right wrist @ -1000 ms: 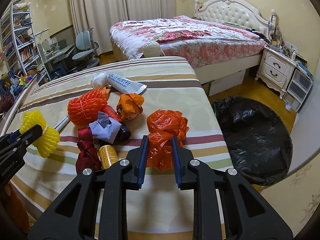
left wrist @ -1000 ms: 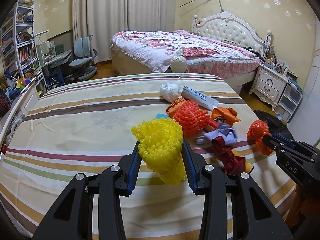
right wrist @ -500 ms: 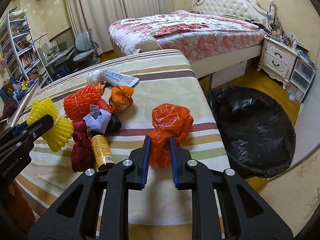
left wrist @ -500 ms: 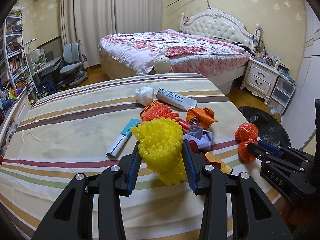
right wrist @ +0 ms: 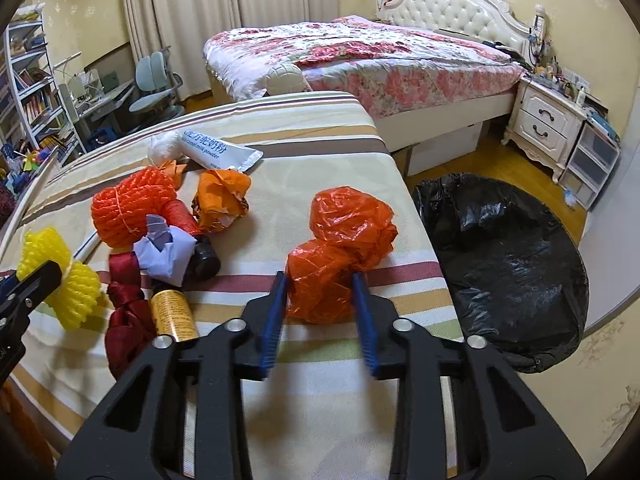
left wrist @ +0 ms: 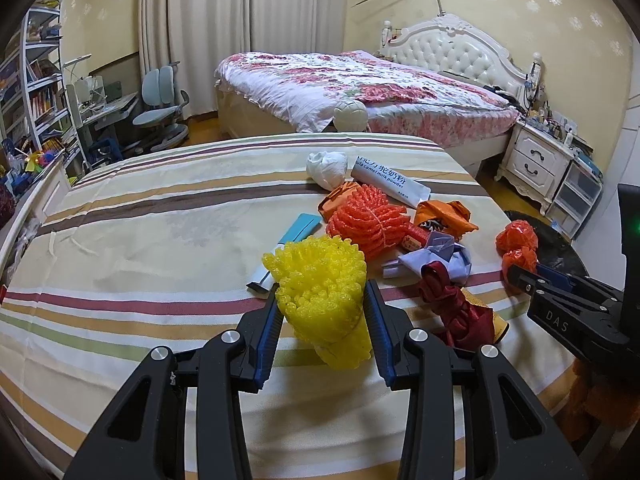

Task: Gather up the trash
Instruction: 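Carry the yellow net and orange bag in both tools over the black bin, then open both tools to drop the net and bag into the bin, then move both open tools back over the trash pile on the bed, then grasp the dark red cloth with the left tool, then grasp the gold bottle with the right tool while the left tool holds the red cloth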

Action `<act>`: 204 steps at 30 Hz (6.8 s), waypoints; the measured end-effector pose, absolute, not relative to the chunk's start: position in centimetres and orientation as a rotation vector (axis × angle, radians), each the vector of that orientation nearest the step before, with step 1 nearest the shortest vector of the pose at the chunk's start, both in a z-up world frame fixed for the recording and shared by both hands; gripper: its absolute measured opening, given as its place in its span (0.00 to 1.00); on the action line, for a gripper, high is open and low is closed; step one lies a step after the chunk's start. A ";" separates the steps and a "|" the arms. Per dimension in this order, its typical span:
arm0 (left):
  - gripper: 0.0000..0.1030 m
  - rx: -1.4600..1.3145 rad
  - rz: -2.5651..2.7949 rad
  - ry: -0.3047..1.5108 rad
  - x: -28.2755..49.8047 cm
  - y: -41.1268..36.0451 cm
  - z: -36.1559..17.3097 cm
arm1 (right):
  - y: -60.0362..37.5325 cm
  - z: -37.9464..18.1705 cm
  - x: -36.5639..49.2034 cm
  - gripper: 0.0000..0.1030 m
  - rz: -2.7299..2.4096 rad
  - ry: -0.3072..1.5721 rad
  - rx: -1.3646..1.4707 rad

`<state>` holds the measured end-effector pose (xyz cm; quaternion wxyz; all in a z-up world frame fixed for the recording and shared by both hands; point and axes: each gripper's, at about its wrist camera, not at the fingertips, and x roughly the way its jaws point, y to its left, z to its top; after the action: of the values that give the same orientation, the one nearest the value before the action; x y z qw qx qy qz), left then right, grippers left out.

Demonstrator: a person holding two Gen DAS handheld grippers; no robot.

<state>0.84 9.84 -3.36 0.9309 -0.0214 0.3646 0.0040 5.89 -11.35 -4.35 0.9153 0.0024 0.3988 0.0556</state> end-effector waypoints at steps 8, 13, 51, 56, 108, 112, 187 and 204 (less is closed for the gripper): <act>0.39 -0.051 -0.024 0.744 0.8 9.1 -2.8 | -12.0 -3.2 4.9 0.21 0.106 0.780 -0.002; 0.39 -0.036 -0.071 0.716 0.8 7.3 -1.5 | -13.7 -1.4 4.1 0.19 0.090 0.735 0.014; 0.39 0.150 -0.359 0.706 10.4 -13.6 -1.9 | -30.0 -1.6 7.1 0.18 -0.146 0.691 0.124; 0.39 0.170 -0.363 0.710 11.2 -14.9 -2.3 | -31.0 -2.3 7.6 0.18 -0.160 0.704 0.137; 0.76 0.191 -0.162 0.736 4.2 -6.3 -1.7 | -23.8 -3.0 2.6 0.46 -0.067 0.736 0.136; 0.76 0.169 -0.125 0.741 2.9 -3.4 -1.8 | -21.7 -2.7 1.5 0.47 -0.030 0.734 0.121; 0.22 -0.066 0.031 0.844 -0.8 15.1 -6.0 | -2.6 -4.7 3.0 0.44 0.374 0.873 -0.136; 0.22 -0.098 0.046 0.837 -1.2 16.7 -6.1 | -1.0 -4.3 2.4 0.42 0.421 0.869 -0.166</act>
<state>-1.18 16.73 -6.09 0.9123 -0.0477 0.4061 0.0222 2.35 -1.01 -4.31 0.8824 -0.0799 0.4174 0.2020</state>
